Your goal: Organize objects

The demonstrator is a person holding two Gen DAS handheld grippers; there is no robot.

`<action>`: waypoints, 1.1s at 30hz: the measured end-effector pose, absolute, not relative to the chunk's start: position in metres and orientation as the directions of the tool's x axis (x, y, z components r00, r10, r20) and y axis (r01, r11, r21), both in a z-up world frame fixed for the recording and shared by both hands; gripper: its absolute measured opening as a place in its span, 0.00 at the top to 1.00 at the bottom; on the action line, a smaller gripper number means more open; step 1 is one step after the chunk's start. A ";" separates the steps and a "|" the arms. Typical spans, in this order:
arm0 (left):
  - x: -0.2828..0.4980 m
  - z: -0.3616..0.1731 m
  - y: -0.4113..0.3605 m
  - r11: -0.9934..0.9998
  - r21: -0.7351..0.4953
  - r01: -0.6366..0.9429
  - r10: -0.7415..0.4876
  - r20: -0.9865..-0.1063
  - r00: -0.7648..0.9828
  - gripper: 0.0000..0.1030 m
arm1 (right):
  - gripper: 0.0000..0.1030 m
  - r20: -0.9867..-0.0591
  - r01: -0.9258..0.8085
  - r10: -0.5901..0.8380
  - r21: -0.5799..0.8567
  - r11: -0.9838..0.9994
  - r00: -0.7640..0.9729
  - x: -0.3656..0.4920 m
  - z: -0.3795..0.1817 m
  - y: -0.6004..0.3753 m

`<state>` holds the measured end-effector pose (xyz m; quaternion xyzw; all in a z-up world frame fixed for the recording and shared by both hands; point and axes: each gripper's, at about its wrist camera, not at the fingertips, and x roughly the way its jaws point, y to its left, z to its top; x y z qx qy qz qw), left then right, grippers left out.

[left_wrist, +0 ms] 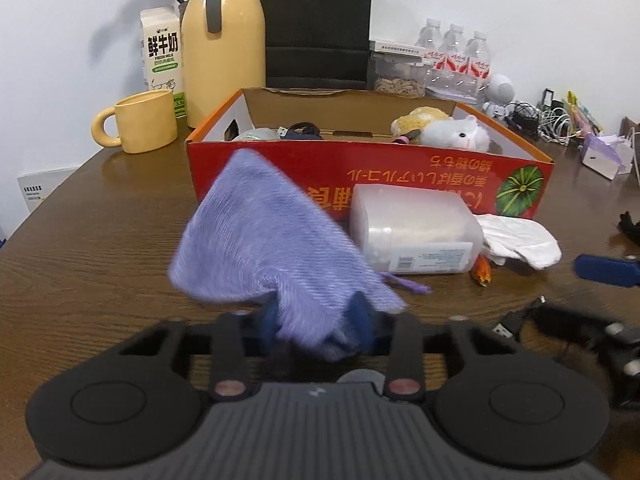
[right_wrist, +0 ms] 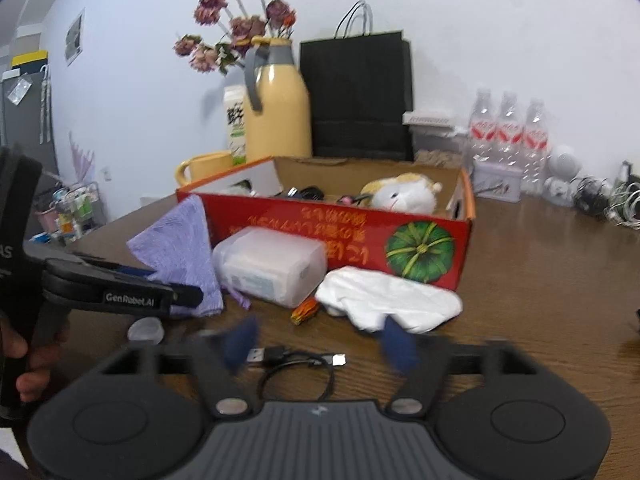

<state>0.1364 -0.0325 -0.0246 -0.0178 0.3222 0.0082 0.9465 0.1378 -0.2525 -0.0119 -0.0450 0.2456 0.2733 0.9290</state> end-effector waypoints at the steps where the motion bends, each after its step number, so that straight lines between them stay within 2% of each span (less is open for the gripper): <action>1: 0.135 -0.024 -0.032 0.999 -0.034 -0.021 -0.004 -0.609 0.793 0.77 | 0.26 -0.495 -0.539 0.487 0.043 0.841 0.720 0.139 -0.013 -0.249; 3: 0.132 -0.024 -0.032 0.999 -0.033 -0.013 -0.009 -0.607 0.795 0.81 | 0.19 -0.538 -0.556 0.479 0.022 0.831 0.694 0.142 -0.017 -0.239; 7: 0.125 -0.021 -0.029 0.999 -0.047 -0.001 -0.027 -0.599 0.800 0.83 | 0.22 -0.598 -0.563 0.453 0.003 0.827 0.662 0.151 -0.023 -0.224; 8: 0.123 -0.020 -0.028 0.999 -0.051 -0.002 -0.029 -0.596 0.802 0.83 | 0.28 -0.616 -0.568 0.447 0.000 0.823 0.648 0.152 -0.025 -0.221; 9: 0.121 -0.019 -0.026 0.998 -0.056 -0.002 -0.031 -0.594 0.804 0.83 | 0.43 -0.613 -0.576 0.459 0.008 0.817 0.643 0.152 -0.025 -0.220; 11: 0.118 -0.017 -0.022 0.998 -0.062 -0.003 -0.034 -0.589 0.808 0.83 | 0.54 -0.603 -0.593 0.475 0.005 0.805 0.640 0.146 -0.025 -0.219; 24: 0.108 0.004 -0.009 0.995 -0.093 0.027 -0.073 -0.532 0.844 0.87 | 0.55 -0.561 -0.581 0.471 -0.021 0.814 0.681 0.134 -0.016 -0.219; 33: 0.114 0.030 -0.005 0.993 -0.107 0.060 -0.103 -0.473 0.875 0.87 | 0.55 -0.491 -0.581 0.487 -0.050 0.812 0.722 0.135 0.010 -0.213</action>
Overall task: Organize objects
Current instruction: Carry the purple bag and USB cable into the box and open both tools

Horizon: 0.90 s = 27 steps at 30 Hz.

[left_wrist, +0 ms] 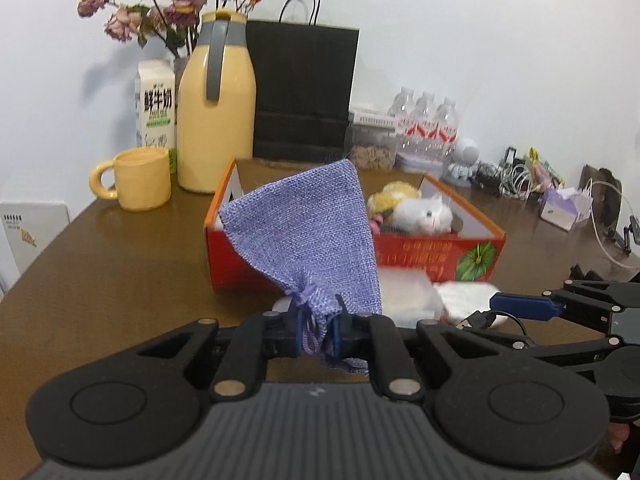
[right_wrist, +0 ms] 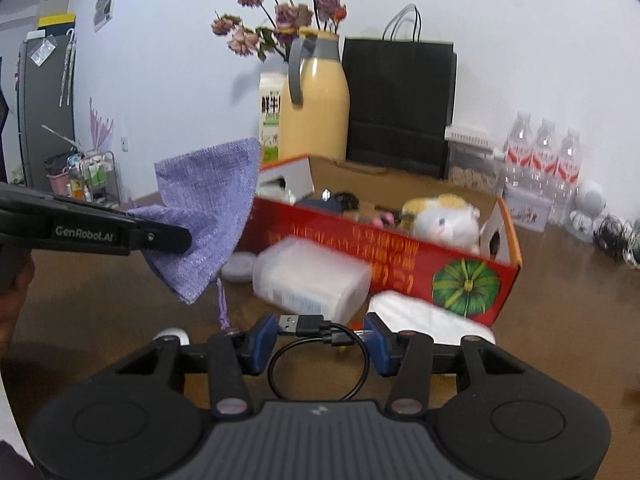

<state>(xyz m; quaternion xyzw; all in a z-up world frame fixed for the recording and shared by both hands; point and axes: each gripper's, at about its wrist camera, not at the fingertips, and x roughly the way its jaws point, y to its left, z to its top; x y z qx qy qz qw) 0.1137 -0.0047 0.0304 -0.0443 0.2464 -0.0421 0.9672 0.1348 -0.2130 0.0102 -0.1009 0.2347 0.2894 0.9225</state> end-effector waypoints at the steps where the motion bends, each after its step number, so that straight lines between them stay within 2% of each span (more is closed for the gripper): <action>1: 0.117 0.034 -0.005 0.992 -0.105 0.063 -0.105 -0.465 0.879 0.87 | 0.55 -0.482 -0.581 0.489 -0.054 0.812 0.727 0.137 0.014 -0.212; 8: 0.155 0.058 -0.004 0.991 -0.106 0.080 -0.118 -0.428 0.896 0.87 | 0.55 -0.420 -0.564 0.489 -0.070 0.823 0.765 0.166 0.040 -0.198; 16: 0.212 0.061 0.000 0.989 -0.119 0.092 -0.135 -0.442 0.887 0.87 | 0.55 -0.392 -0.537 0.473 -0.065 0.841 0.789 0.218 0.054 -0.181; 27: 0.274 0.047 0.002 0.988 -0.097 0.121 -0.153 -0.486 0.861 0.87 | 0.55 -0.429 -0.529 0.451 -0.078 0.845 0.783 0.282 0.043 -0.164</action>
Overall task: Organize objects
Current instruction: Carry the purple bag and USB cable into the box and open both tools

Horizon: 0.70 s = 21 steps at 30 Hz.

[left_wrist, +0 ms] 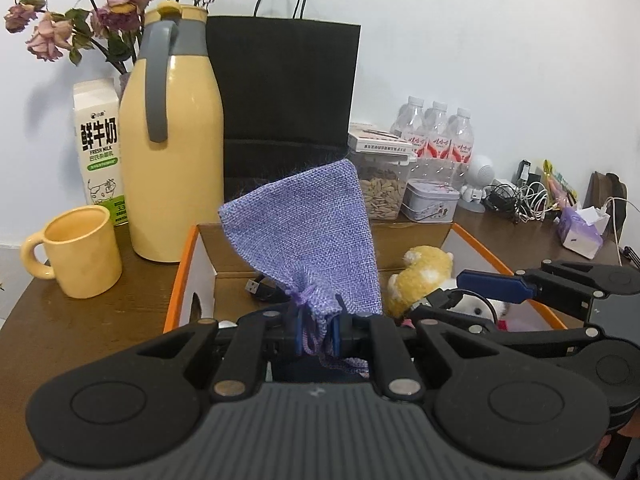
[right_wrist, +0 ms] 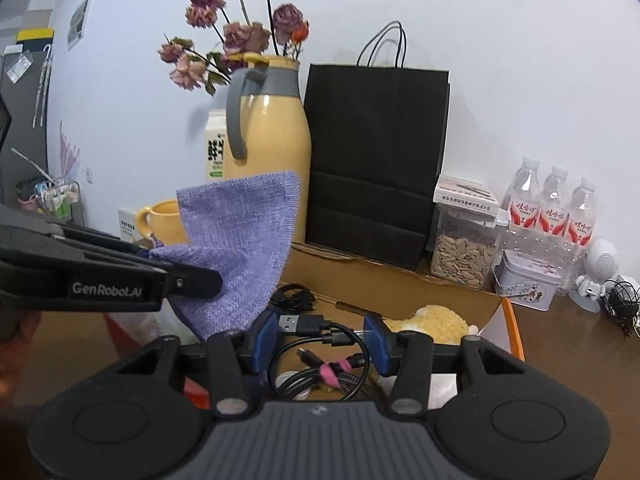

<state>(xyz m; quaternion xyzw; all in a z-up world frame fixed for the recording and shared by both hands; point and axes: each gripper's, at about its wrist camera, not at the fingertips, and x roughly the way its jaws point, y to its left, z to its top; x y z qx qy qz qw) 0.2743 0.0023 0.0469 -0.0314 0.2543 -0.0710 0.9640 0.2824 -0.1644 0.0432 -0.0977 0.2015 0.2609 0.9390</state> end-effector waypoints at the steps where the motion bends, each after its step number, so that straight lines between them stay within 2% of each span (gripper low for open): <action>1: 0.277 0.045 0.003 0.988 -0.100 0.118 -0.152 -0.487 0.860 0.87 | 0.55 -0.433 -0.527 0.448 -0.078 0.846 0.782 0.286 0.042 -0.164; 6: 0.284 0.036 0.005 0.991 -0.085 0.106 -0.134 -0.500 0.856 0.85 | 0.55 -0.429 -0.510 0.437 -0.065 0.858 0.790 0.295 0.032 -0.169; 7: 0.283 0.035 0.004 0.991 -0.077 0.105 -0.130 -0.493 0.860 0.80 | 0.54 -0.433 -0.510 0.437 -0.064 0.858 0.788 0.296 0.031 -0.170; 9: 0.282 0.035 0.003 0.993 -0.061 0.098 -0.116 -0.482 0.868 0.55 | 0.54 -0.437 -0.513 0.442 -0.053 0.857 0.784 0.297 0.029 -0.171; 10: 0.282 0.036 0.003 0.994 -0.057 0.090 -0.106 -0.478 0.872 0.32 | 0.53 -0.435 -0.511 0.442 -0.050 0.858 0.784 0.297 0.029 -0.171; 11: 0.281 0.036 0.003 0.996 -0.049 0.076 -0.090 -0.471 0.877 0.13 | 0.45 -0.436 -0.510 0.441 -0.048 0.859 0.784 0.297 0.029 -0.172; 12: 0.280 0.037 0.004 0.997 -0.039 0.060 -0.071 -0.460 0.885 0.07 | 0.32 -0.435 -0.507 0.439 -0.047 0.861 0.786 0.296 0.029 -0.172; 13: 0.279 0.038 0.004 0.998 -0.036 0.049 -0.060 -0.450 0.891 0.00 | 0.24 -0.431 -0.503 0.436 -0.048 0.863 0.790 0.295 0.029 -0.173; 14: 0.278 0.039 0.005 0.998 -0.040 0.042 -0.056 -0.441 0.896 0.00 | 0.10 -0.428 -0.498 0.433 -0.049 0.866 0.794 0.293 0.029 -0.174; 15: 0.278 0.040 0.006 0.998 -0.048 0.036 -0.054 -0.439 0.897 0.00 | 0.02 -0.424 -0.492 0.427 -0.050 0.869 0.798 0.292 0.029 -0.176; 21: 0.278 0.042 0.006 0.999 -0.048 0.020 -0.039 -0.437 0.899 0.00 | 0.00 -0.417 -0.451 0.396 -0.037 0.892 0.818 0.287 0.029 -0.183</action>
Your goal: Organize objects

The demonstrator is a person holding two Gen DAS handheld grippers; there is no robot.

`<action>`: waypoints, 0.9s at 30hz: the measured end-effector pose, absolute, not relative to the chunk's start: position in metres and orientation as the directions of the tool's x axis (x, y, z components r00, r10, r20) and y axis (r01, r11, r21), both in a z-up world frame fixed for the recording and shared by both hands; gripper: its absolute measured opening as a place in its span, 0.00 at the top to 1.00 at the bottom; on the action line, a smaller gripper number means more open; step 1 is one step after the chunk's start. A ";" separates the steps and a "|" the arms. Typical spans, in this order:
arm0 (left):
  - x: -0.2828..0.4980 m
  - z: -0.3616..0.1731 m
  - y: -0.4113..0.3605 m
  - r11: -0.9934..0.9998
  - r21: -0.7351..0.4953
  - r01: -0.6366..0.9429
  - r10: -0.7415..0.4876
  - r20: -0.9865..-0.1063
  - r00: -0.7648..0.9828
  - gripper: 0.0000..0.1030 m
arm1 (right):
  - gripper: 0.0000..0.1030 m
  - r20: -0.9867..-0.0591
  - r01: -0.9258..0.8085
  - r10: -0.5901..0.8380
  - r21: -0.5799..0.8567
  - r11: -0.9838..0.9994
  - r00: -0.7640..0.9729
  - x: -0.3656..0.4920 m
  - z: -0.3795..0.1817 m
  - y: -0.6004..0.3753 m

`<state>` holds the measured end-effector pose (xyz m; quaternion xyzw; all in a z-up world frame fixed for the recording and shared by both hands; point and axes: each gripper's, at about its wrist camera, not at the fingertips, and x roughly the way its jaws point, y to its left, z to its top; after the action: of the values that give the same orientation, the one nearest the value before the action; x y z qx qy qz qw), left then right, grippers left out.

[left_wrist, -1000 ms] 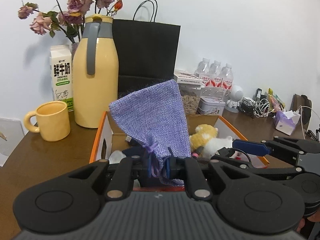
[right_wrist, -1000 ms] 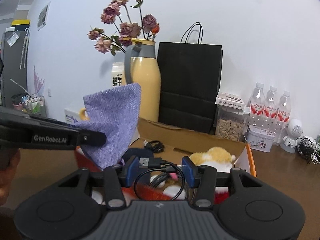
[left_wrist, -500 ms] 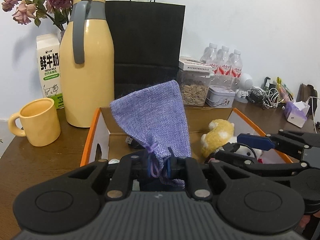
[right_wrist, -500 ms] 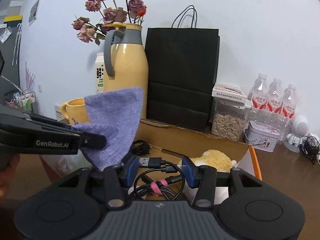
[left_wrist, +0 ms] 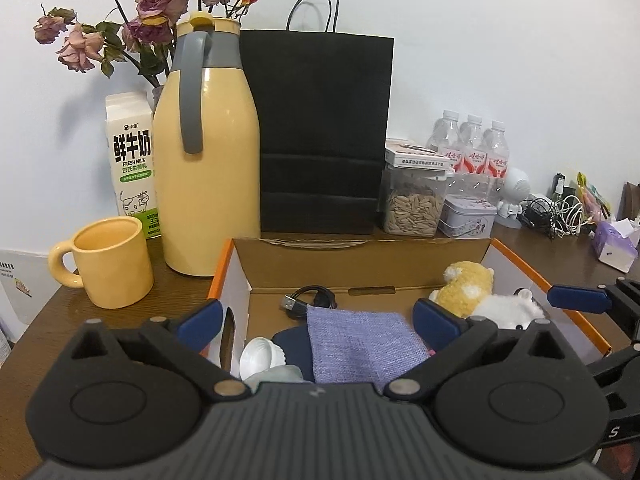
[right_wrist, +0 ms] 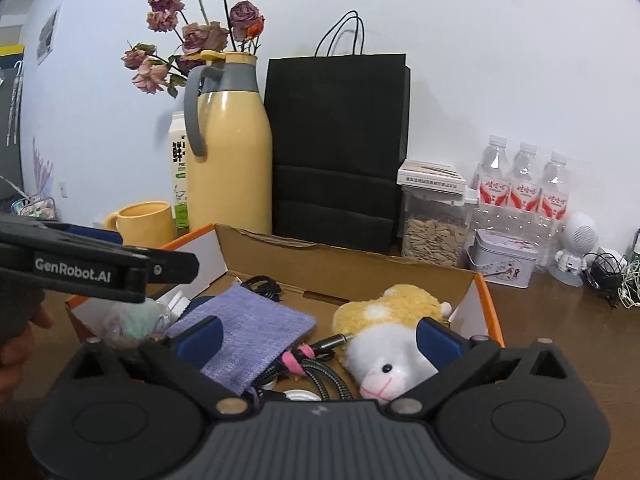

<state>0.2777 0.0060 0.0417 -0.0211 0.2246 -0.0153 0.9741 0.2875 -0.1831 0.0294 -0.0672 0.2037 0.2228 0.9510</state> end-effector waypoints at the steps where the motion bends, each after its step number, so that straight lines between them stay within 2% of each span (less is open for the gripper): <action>1: 0.277 0.042 0.005 0.999 -0.047 0.022 -0.040 -0.436 0.899 0.00 | 0.00 -0.418 -0.450 0.395 -0.036 0.893 0.818 0.287 0.029 -0.184; 16: 0.251 0.056 0.000 0.998 -0.054 0.018 -0.038 -0.396 0.917 0.00 | 0.00 -0.383 -0.443 0.394 -0.047 0.895 0.836 0.268 0.042 -0.187; 27: 0.209 0.061 -0.007 0.999 -0.051 0.012 -0.032 -0.406 0.913 0.00 | 0.00 -0.369 -0.449 0.399 -0.056 0.892 0.839 0.225 0.051 -0.199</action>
<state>0.2091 -0.0066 0.0611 -0.0239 0.2077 -0.0113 0.9778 0.2254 -0.1992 0.0511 -0.0703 0.1765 0.2217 0.9564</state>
